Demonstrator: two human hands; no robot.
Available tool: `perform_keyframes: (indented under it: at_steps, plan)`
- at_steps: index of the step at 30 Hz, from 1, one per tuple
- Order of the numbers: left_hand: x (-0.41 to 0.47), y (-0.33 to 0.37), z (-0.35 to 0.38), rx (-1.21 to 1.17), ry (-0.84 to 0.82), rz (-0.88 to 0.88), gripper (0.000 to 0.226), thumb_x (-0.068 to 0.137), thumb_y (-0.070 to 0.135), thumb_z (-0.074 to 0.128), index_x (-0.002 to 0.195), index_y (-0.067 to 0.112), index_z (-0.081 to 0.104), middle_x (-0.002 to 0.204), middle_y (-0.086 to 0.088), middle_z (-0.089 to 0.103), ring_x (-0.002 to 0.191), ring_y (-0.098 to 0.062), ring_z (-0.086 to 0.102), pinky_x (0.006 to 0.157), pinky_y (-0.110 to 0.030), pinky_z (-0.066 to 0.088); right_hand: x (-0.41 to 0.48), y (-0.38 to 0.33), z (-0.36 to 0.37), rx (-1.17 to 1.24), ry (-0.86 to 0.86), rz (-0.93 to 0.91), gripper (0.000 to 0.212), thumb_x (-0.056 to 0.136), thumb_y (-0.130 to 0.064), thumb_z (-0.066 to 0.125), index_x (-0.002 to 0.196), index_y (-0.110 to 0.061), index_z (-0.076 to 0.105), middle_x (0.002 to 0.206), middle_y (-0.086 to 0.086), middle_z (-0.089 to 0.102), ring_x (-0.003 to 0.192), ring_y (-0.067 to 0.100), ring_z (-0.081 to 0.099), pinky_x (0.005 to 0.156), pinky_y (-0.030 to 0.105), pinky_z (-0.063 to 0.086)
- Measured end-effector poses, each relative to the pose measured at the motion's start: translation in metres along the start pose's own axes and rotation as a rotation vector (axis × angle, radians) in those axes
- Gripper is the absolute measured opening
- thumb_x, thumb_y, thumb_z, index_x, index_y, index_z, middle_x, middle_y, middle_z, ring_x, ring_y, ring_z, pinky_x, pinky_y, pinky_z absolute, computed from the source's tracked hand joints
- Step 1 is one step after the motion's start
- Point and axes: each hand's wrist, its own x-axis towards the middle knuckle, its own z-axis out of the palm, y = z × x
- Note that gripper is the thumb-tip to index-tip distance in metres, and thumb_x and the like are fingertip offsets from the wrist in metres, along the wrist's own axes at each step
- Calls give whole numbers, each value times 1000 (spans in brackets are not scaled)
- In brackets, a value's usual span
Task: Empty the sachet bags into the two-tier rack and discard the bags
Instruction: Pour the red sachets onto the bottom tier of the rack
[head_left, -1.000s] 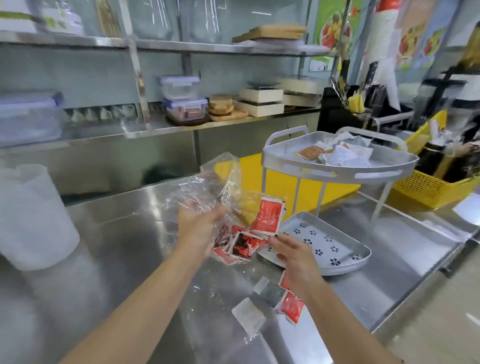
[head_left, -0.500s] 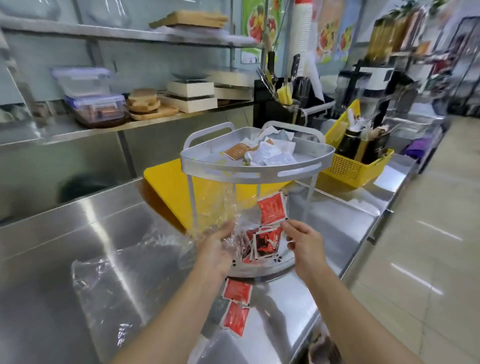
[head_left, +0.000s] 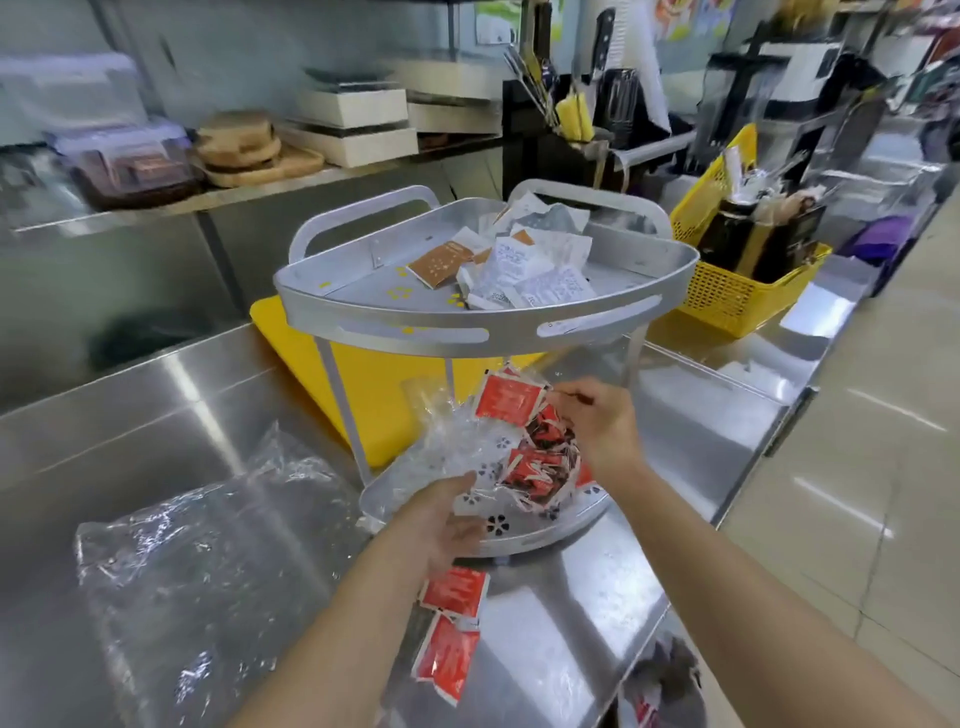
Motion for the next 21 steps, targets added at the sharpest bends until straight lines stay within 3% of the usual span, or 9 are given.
perform_keyframes:
  at_steps: [3,5,7,9,11,14,17,19,21]
  plan:
    - [-24,9,-12,582,2,81,30,86,29,63,96,1,61,73,-11,72,62,-19,68,59,-29,58,13,5,1,-134,-92,-55,9,78,-1,68,86,-2,72,83,5,66,80,22,59,85,39,50]
    - [-30,15,-17,808,75,398,18,88,25,61,75,13,62,53,4,69,50,-9,64,53,-25,53,18,5,-1,-273,-169,-159,9,78,-3,68,86,-4,73,84,4,67,80,19,59,82,35,48]
    - [-34,27,-11,879,267,830,12,87,25,61,75,22,60,65,14,67,64,-7,62,61,-23,48,22,2,-3,-393,-256,-254,8,79,-7,68,84,-6,73,84,1,68,79,16,59,80,32,47]
    - [-35,41,5,905,360,1127,15,85,27,63,99,21,62,92,13,62,89,-11,56,80,-27,44,25,-4,-4,-436,-330,-284,8,79,-9,67,83,-8,74,80,-5,65,77,13,59,79,28,45]
    - [-27,51,20,997,364,1150,43,84,34,64,123,18,54,120,1,57,113,-21,49,99,-38,37,27,-9,-5,-457,-368,-294,7,78,-10,70,83,-8,74,78,-5,64,76,14,59,78,29,45]
    - [-16,59,30,1181,473,1041,60,85,47,57,137,23,40,143,-2,43,131,-27,36,105,-43,27,28,-10,-8,-469,-408,-279,6,74,-9,73,79,-7,74,75,-3,64,73,16,59,75,30,46]
    - [-10,61,27,929,293,934,36,86,40,59,117,22,56,110,2,65,116,-21,54,106,-41,32,28,-7,-16,-415,-417,-186,11,71,-10,76,65,-16,69,68,-7,63,66,12,58,69,25,47]
    - [-10,62,24,744,187,859,17,84,32,64,97,21,62,89,3,68,101,-22,62,94,-39,44,27,-3,-20,-385,-423,-157,15,72,-9,75,64,-18,67,69,-6,62,67,12,58,66,20,48]
    - [-15,62,25,777,196,889,9,84,29,64,75,26,64,79,7,66,91,-22,63,79,-31,44,25,-1,-24,-369,-436,-196,7,75,-5,71,72,-11,70,71,-8,62,70,11,59,66,11,46]
